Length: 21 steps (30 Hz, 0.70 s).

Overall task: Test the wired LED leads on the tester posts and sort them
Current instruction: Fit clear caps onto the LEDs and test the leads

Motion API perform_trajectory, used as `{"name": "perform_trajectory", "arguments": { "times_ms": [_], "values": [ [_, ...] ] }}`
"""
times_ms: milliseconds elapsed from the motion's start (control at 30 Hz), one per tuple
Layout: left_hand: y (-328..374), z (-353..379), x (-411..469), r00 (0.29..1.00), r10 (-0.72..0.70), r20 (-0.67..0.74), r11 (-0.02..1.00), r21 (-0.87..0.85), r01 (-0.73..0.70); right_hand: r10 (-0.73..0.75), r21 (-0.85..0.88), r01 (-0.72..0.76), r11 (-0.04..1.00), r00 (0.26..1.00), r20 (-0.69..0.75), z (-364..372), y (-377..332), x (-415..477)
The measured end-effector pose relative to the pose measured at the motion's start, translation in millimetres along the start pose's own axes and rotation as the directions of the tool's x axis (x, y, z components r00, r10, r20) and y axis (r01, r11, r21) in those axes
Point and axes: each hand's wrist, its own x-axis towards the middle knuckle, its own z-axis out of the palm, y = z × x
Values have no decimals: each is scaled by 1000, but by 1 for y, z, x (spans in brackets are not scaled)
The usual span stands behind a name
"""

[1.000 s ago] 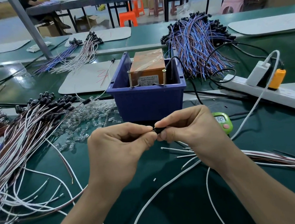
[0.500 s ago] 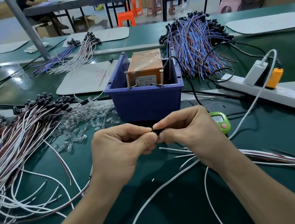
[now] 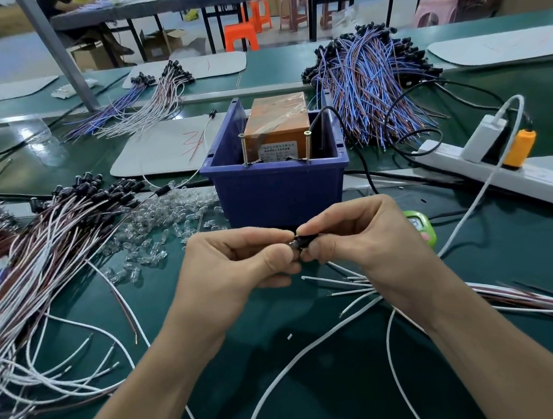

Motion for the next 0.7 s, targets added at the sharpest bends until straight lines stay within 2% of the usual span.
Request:
{"name": "perform_trajectory", "arguments": {
  "times_ms": [133,300,500,700],
  "values": [
    [-3,1,1,992,-126,22,982,-138,128,-1,8,1,1000,1000,27,0,2,0],
    [-5,-1,1,985,-161,53,976,-143,167,-8,35,6,999,998,61,0,3,-1],
    [-5,0,-1,989,-144,21,981,-126,146,-3,56,1,998,999,54,2,3,-1],
    [-5,3,-2,996,-56,-67,998,-3,56,-15,-18,15,1000,999,32,3,1,-3]
  ]
}}
